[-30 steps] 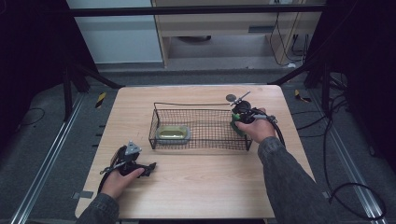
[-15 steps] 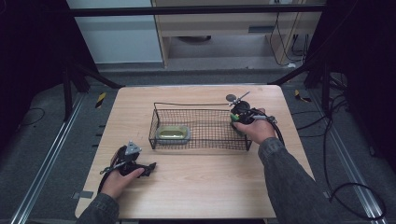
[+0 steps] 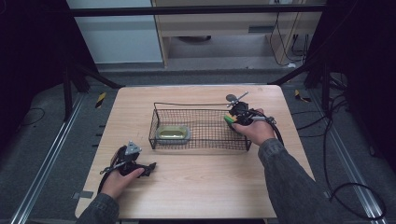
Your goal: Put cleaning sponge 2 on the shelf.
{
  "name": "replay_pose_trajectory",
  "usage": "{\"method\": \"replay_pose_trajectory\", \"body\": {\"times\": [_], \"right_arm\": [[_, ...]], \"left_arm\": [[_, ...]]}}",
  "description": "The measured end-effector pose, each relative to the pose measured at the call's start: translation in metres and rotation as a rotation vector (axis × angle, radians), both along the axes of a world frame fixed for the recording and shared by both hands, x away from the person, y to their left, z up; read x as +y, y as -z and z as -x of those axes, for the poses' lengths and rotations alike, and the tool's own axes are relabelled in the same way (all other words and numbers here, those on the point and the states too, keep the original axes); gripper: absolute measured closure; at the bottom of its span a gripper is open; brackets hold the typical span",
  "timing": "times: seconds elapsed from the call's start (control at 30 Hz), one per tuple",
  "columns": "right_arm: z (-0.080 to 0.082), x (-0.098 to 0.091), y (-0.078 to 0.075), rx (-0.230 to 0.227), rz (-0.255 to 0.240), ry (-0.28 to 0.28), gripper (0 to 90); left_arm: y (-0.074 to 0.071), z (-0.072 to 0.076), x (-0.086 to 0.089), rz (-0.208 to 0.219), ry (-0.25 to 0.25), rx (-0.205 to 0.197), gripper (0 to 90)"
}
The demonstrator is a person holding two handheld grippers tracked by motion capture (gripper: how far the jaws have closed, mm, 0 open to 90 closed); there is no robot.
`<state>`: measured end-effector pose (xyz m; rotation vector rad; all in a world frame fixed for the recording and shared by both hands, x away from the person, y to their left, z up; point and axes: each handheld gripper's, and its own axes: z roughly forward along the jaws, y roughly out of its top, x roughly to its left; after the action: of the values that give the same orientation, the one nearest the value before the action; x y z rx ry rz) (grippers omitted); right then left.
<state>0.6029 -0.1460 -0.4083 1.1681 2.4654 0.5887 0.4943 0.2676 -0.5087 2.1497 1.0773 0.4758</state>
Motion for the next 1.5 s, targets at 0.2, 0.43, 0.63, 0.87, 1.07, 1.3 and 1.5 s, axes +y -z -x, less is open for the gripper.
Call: {"method": "replay_pose_trajectory", "body": {"times": [0.2,0.43,0.63,0.87,1.07,1.3,1.5], "right_arm": [[0.005,0.003,-0.004,0.005,-0.021,-0.01,51.7],[0.017,0.006,-0.008,0.003,-0.076,-0.026,46.9],[0.022,0.005,-0.011,-0.016,-0.088,-0.029,45.3],[0.023,-0.001,-0.016,-0.041,-0.101,0.0,37.6],[0.023,-0.01,-0.018,-0.079,-0.11,0.038,20.0],[0.033,-0.028,-0.02,-0.146,-0.183,0.096,9.3],[0.054,-0.054,-0.017,-0.204,-0.237,0.154,7.8]], "left_arm": [[0.0,0.0,0.0,0.0,0.0,0.0,0.0],[0.0,0.0,0.0,0.0,0.0,0.0,0.0],[0.0,0.0,0.0,0.0,0.0,0.0,0.0],[0.0,0.0,0.0,0.0,0.0,0.0,0.0],[0.0,0.0,0.0,0.0,0.0,0.0,0.0],[0.0,0.0,0.0,0.0,0.001,-0.001,0.0],[0.0,0.0,0.0,0.0,0.0,-0.001,0.0]]}}
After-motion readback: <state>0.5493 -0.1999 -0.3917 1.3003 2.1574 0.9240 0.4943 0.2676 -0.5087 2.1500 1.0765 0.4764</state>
